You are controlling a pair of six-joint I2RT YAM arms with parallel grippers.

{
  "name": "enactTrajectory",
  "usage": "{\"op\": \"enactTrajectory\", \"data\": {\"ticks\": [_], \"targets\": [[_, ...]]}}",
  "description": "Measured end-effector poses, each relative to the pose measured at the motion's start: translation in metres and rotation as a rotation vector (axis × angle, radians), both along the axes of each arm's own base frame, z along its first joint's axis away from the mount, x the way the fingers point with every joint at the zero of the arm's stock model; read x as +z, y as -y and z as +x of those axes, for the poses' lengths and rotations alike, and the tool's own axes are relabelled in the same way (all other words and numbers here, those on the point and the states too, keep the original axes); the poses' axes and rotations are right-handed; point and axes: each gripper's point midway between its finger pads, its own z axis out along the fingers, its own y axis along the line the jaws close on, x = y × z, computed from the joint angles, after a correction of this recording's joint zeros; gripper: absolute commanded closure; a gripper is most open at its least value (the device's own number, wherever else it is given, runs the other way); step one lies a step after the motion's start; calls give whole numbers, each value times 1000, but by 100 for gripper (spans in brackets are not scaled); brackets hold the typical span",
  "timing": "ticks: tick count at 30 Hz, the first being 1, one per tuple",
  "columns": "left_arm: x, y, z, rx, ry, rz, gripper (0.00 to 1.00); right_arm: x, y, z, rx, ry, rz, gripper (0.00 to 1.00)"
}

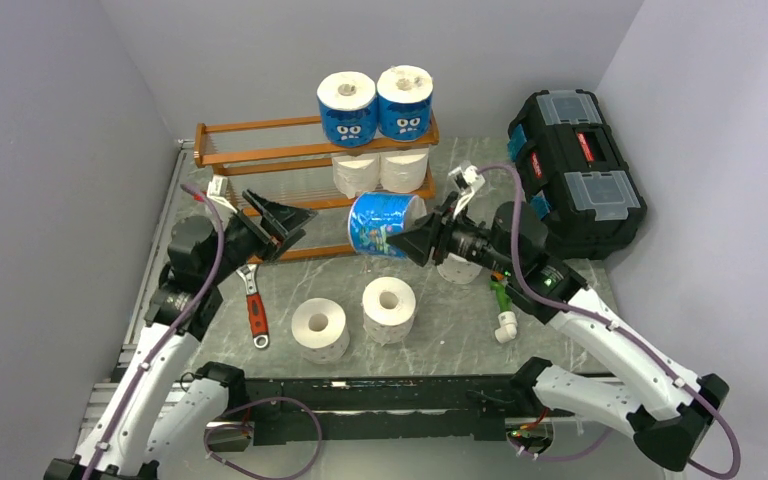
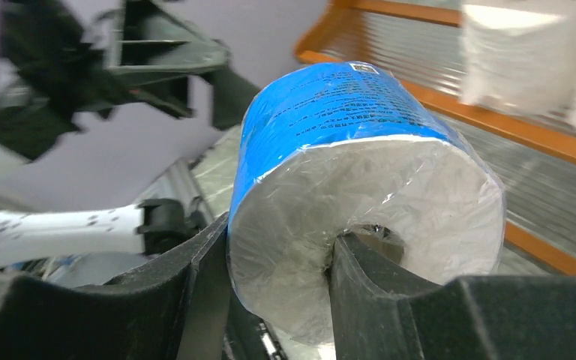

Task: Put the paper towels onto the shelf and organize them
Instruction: Pick up the paper towel from the center of the board, then place the paper towel at the center of the board.

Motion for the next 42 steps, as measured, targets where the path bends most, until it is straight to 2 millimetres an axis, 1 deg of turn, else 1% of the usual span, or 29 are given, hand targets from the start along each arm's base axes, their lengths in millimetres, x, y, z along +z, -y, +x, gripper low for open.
{"op": "enactTrajectory", "data": {"ticks": [4, 5, 6, 8, 10, 12, 13, 16, 19, 22, 26, 29, 31, 32, 33, 35, 40, 42], "targets": [[-9, -22, 22, 151, -126, 165, 1, -15, 6, 33, -155, -59, -131, 66], [-13, -28, 27, 180, -158, 206, 1, -22, 8, 45, -209, -80, -182, 66], [-18, -32, 31, 200, -185, 237, 1, -29, 8, 52, -238, -92, -218, 66], [-33, -39, 35, 226, -246, 304, 0, -48, 8, 66, -306, -119, -312, 67], [-50, -44, 34, 239, -299, 361, 1, -68, 7, 73, -348, -139, -404, 67], [-64, -49, 30, 244, -340, 405, 1, -89, 6, 75, -381, -148, -506, 67], [-66, -51, 28, 247, -345, 420, 1, -98, 5, 75, -390, -149, -553, 67], [-69, -54, 23, 246, -340, 458, 1, -112, 1, 74, -404, -137, -652, 67], [-69, -54, 20, 241, -316, 488, 1, -114, -3, 75, -414, -114, -697, 67], [-65, -50, 16, 226, -278, 508, 1, -108, -9, 77, -433, -77, -731, 68], [-63, -41, 10, 186, -241, 521, 1, -103, -26, 79, -436, -53, -747, 69], [-64, -38, 9, 175, -231, 539, 1, -107, -40, 82, -433, -68, -748, 67], [-66, -38, 8, 178, -233, 546, 1, -113, -45, 85, -447, -92, -750, 62], [-67, -40, 9, 188, -237, 553, 1, -116, -47, 86, -458, -106, -751, 59], [-68, -43, 9, 203, -241, 560, 1, -121, -49, 88, -470, -124, -748, 59], [-68, -50, 10, 243, -248, 570, 1, -127, -49, 89, -506, -161, -737, 59], [-67, -66, 7, 343, -255, 546, 2, -135, -50, 90, -577, -248, -661, 59], [-68, -71, 4, 373, -260, 535, 2, -137, -51, 89, -594, -281, -637, 57]]}}
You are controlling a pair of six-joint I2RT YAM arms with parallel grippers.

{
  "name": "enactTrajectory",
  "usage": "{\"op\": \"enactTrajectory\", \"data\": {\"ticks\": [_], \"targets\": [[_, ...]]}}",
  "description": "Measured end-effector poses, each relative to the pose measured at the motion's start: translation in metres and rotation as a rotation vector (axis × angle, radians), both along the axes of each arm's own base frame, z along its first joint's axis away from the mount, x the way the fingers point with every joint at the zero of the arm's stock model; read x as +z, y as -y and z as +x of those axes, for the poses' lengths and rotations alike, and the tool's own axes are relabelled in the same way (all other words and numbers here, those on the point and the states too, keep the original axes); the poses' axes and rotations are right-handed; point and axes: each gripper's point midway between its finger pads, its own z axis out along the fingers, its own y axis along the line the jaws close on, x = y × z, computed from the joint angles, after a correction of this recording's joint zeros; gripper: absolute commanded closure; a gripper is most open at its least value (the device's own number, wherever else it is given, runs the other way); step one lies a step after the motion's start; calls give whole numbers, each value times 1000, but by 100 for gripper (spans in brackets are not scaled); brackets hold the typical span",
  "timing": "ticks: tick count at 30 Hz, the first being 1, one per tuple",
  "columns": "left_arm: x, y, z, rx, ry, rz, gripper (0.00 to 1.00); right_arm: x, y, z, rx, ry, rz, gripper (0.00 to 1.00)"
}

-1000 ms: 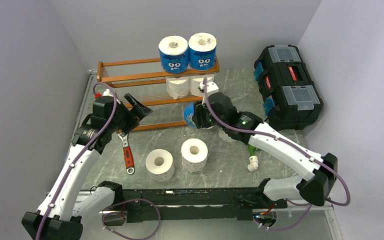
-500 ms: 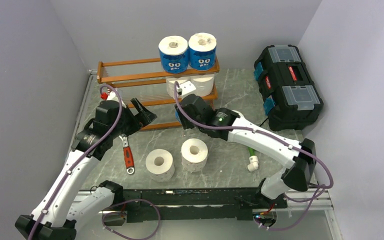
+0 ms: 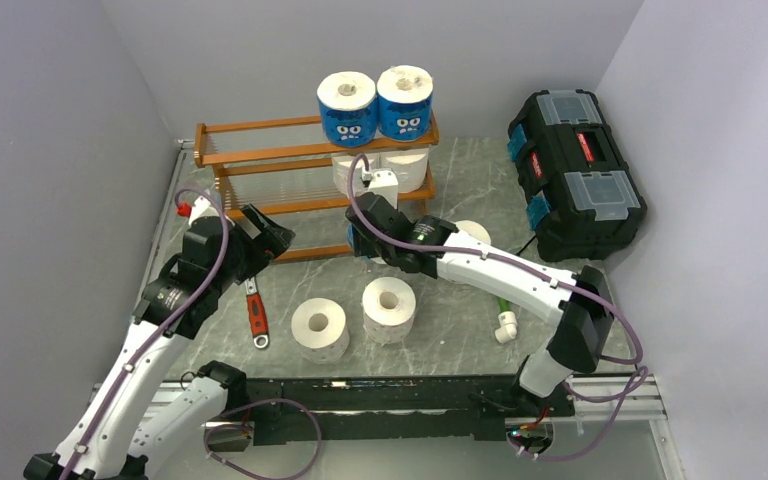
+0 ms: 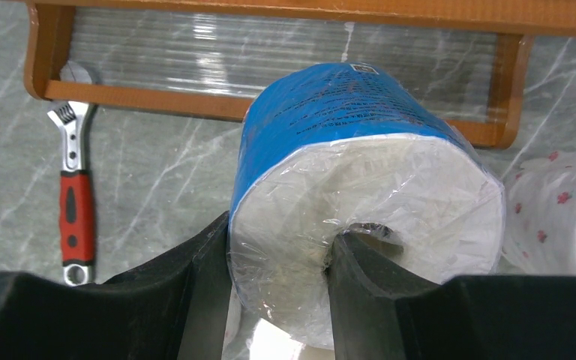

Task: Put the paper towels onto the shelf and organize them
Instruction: Place the paper towel at the center of the board, then pick up the paper towel from the center of the board.

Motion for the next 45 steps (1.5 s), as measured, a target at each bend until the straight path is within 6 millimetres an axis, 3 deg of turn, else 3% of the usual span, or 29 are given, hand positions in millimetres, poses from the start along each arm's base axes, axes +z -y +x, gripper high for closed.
{"op": "enactTrajectory", "data": {"ticks": [8, 18, 24, 33, 39, 45], "targets": [[-11, -5, -1, 33, -34, 10, 1, -2, -5, -1, -68, -37, 85, 55], [-32, -5, -3, 41, -94, 19, 2, -50, -7, -3, -153, -124, 76, 54], [-40, -5, -4, 42, -115, 26, 2, -62, -10, -2, -182, -147, 85, 39], [-55, -1, -3, 30, -169, 32, 1, -79, -17, -5, -182, -193, 75, 27], [-59, 0, -2, 20, -182, 41, 1, -71, -14, -6, -164, -182, 65, 19], [-70, 14, 2, -16, -223, 43, 1, -10, 8, -15, -70, -89, 141, 18]]}}
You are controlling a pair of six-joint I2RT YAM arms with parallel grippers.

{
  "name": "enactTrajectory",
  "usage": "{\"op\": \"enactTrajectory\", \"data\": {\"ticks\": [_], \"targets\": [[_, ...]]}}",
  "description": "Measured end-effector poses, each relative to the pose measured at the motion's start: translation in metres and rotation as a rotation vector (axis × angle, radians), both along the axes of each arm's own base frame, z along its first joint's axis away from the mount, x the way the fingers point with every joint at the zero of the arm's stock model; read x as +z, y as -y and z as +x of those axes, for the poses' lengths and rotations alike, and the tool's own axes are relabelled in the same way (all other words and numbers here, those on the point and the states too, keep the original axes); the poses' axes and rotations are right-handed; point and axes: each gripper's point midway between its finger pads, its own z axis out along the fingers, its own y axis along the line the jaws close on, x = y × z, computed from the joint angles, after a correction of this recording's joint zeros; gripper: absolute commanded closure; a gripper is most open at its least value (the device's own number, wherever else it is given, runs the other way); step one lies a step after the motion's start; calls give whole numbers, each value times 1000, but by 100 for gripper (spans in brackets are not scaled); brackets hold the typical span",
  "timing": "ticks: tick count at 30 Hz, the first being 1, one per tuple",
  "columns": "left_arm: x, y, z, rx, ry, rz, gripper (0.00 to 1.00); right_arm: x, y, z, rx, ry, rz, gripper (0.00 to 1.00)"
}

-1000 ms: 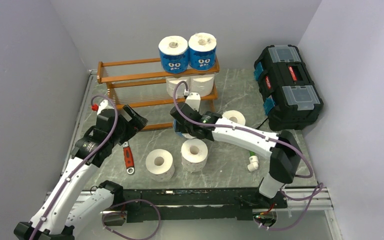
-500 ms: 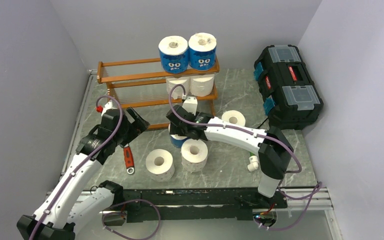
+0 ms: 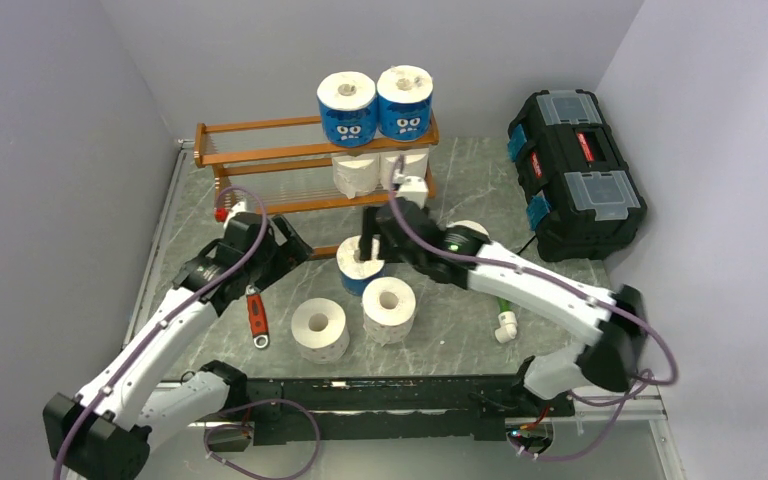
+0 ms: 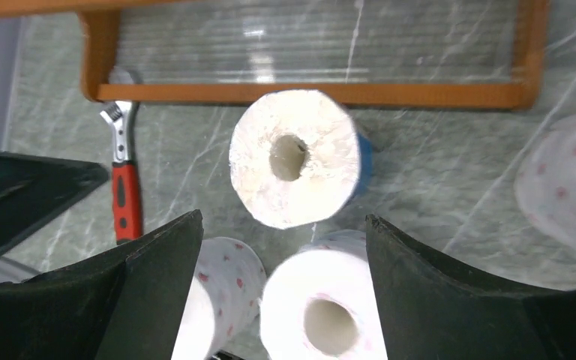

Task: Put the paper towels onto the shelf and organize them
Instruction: Pick up the paper towel from the center of the board.

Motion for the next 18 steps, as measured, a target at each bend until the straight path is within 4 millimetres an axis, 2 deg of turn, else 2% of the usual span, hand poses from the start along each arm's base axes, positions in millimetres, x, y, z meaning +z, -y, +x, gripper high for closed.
{"op": "enactTrajectory", "data": {"ticks": [2, 5, 8, 13, 18], "targets": [[-5, 15, 1, -32, -14, -10, 1, 24, 20, -5, 22, 52, 49, 18], [-13, 37, 5, -72, -27, -26, 2, 40, 49, -7, 23, 114, 86, 18], [-26, 55, 11, -98, -55, -28, 8, 33, 74, -11, 15, 136, 92, 18], [-47, 78, 24, -137, -115, 3, 9, 8, 102, -15, -6, 117, 61, 18], [-51, 92, 38, -158, -131, 22, 9, 9, 116, -13, -25, 134, 63, 17]]}}
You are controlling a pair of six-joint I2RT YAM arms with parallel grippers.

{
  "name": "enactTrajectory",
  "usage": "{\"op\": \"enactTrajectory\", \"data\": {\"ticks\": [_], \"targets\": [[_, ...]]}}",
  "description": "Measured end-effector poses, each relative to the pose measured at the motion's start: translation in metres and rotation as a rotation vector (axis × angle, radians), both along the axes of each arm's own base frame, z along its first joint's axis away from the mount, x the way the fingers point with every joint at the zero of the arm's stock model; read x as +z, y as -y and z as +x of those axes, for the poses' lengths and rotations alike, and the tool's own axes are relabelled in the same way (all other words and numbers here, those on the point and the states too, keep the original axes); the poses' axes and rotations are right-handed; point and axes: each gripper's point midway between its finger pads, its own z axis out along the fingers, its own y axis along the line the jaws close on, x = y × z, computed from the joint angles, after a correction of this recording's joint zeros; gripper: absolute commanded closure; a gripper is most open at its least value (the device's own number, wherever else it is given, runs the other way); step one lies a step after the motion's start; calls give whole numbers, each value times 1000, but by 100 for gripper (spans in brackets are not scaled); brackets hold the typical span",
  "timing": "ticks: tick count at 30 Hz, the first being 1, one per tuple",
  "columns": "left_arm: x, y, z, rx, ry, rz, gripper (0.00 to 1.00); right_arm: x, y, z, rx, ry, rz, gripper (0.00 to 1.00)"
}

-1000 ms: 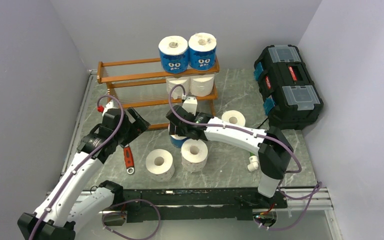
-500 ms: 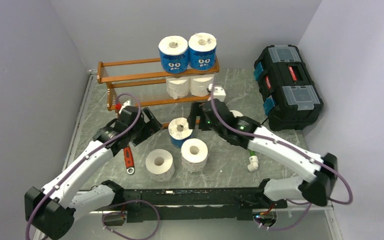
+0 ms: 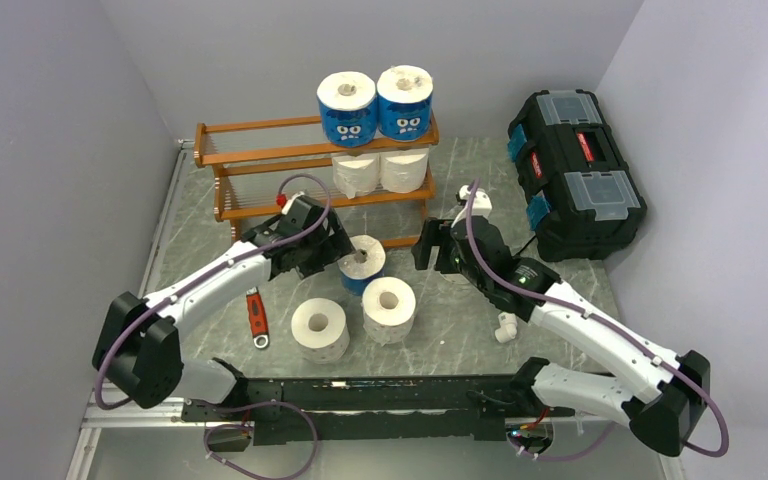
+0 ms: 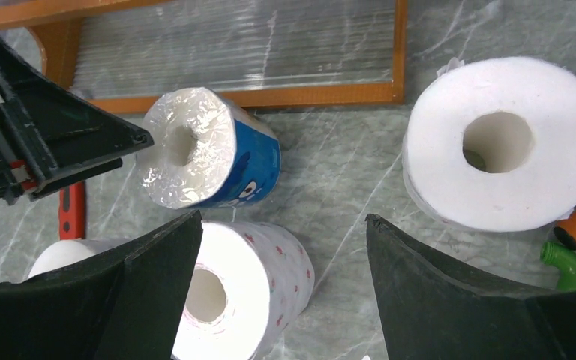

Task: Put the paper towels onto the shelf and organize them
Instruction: Pick up the paper towel from the center of the board.

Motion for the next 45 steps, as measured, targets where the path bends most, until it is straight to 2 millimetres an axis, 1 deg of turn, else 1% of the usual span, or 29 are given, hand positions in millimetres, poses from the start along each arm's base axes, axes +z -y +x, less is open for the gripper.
{"op": "enactTrajectory", "data": {"ticks": [5, 9, 14, 18, 24, 25, 28, 30, 36, 40, 42, 45], "targets": [[0, 10, 7, -44, -1, 30, 11, 4, 7, 0, -6, 27, 12, 17], [-2, 18, 14, -71, -2, 50, 21, 2, 9, 1, -3, 26, 3, 17], [-15, 16, 11, -87, -38, 87, 26, 2, 11, 3, -5, 32, -2, 17], [-18, 13, 7, -102, -52, 109, 30, 1, 13, 3, -10, 34, -2, 17], [-21, 13, 6, -134, -51, 133, 43, -1, 14, 3, -9, 30, -3, 17], [-21, 14, 6, -144, -50, 139, 47, -1, 14, 3, -9, 31, -3, 17], [-23, 19, 8, -173, -46, 154, 61, -1, 14, 4, -9, 31, -2, 17], [-22, 21, 9, -187, -41, 159, 67, -1, 14, 4, -10, 32, -2, 17], [-20, 20, 9, -224, -24, 180, 70, -1, 15, 5, -13, 33, -2, 17], [-14, 10, 1, -269, -16, 225, 71, -1, 15, 5, -11, 34, -5, 18], [-7, 5, -4, -290, -3, 241, 71, -1, 15, 5, -10, 35, -8, 18], [15, -4, -9, -319, 43, 260, 71, 0, 15, 5, -4, 40, -10, 18]]}}
